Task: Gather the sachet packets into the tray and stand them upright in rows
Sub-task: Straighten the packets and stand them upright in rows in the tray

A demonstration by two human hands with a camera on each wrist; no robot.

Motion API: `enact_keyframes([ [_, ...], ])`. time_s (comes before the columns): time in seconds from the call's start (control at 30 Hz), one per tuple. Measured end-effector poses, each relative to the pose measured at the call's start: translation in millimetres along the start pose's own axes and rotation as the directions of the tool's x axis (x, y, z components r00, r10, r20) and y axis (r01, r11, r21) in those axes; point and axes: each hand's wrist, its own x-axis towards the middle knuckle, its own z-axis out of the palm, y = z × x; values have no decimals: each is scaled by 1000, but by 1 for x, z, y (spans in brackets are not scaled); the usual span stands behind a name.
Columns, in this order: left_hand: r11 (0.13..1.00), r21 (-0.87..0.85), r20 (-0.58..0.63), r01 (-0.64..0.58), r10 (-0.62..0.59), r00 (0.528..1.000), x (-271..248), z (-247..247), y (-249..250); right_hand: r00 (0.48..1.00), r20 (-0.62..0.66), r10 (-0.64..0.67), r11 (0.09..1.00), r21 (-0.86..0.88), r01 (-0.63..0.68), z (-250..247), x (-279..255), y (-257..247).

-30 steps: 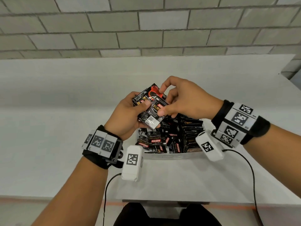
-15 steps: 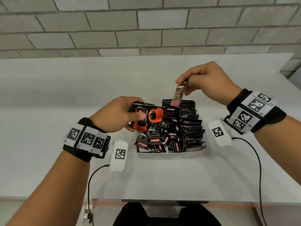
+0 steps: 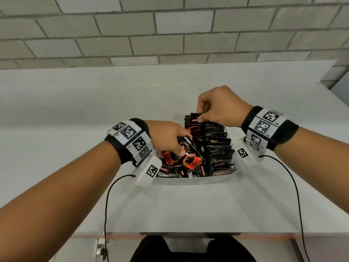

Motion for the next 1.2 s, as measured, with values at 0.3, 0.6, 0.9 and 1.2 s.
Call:
enact_keyframes([
  [0.3,995,-5,133,103,-101,986,9,1,12,994,90,-70,964,-250,90,19,9,-1],
  [0.6,998,-46,97,39,-34,995,-2,-2,2,995,71,-76,958,-271,92,22,6,6],
  [0.9,985,-172,54,-13,23,998,-13,-3,0,994,109,-2,958,-283,33,25,12,1],
  [1.2,736,-653,-348,-178,-84,934,-31,-10,-20,998,55,15,999,-30,-14,13,8,15],
])
